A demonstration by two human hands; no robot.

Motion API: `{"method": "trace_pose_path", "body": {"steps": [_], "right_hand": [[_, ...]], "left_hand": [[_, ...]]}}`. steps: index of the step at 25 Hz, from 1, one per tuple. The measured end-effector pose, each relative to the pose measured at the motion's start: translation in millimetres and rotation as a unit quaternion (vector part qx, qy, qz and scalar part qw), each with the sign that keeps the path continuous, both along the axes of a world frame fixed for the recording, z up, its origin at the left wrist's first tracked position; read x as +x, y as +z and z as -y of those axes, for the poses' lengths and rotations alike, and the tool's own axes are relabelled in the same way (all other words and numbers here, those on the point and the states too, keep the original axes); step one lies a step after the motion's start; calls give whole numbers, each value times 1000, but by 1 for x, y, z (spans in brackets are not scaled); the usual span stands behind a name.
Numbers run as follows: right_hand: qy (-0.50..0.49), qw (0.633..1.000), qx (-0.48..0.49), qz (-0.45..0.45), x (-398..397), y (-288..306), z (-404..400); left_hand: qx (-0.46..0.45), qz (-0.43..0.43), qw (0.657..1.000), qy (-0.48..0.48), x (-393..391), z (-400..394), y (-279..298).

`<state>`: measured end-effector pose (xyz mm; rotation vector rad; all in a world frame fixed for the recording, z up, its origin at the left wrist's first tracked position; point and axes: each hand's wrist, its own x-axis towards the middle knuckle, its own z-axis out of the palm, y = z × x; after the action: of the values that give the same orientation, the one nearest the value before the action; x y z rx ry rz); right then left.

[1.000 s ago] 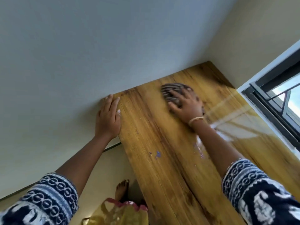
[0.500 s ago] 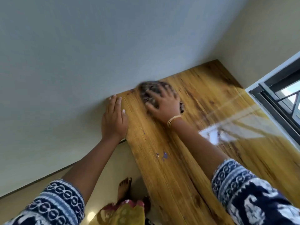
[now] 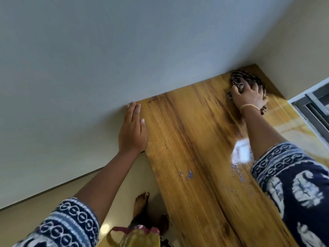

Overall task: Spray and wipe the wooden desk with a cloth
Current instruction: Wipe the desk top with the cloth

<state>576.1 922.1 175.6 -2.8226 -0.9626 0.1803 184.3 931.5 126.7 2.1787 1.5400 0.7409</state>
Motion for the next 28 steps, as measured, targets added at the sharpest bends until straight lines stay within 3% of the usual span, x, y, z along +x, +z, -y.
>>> {"method": "trace_pose_path", "body": {"steps": [4,7,8,10,11,12,13,15,17,18,21,23,26,28], "right_hand": [[40,998,44,2,-130,-8,-36],[181,981,48,39,-246,-22,-22],[275,960,44,37,-257,-23,-12],[468,882,57,28,-225,-17,-3],[513,855,71,26,-197,-15,-3],[506,859,79,30,-169,-14,-5],[439,894,84,35,-147,-15,-7],[169,981,87,29,-130,-17,-11],[-54,996,73,1,-160,-11,-24],[-76,995,57,-21,-191,-7,-31],[84,996,41,-13,-293,-18,-34],[232,972,26,24,-334,-24,-15],[460,887,26,40,-304,-18,15],[562,826,13,48,-272,-15,56]], "left_hand": [[-6,10,1000,7,-1,0,1],[0,-35,999,-15,-2,2,8],[7,-58,997,-42,-8,2,10],[30,-115,985,-123,-35,0,10],[45,-154,972,-171,-55,-4,9],[60,-196,956,-212,-75,-9,8],[71,-238,939,-236,-93,-15,8],[85,-306,914,-252,-118,-24,13],[111,-337,899,-258,-127,-32,19],[128,-340,895,-260,-127,-37,22],[161,-348,884,-269,-126,-43,25],[163,-362,875,-278,-126,-43,25],[152,-365,869,-297,-121,-43,27],[141,-352,874,-304,-118,-45,29]]}}
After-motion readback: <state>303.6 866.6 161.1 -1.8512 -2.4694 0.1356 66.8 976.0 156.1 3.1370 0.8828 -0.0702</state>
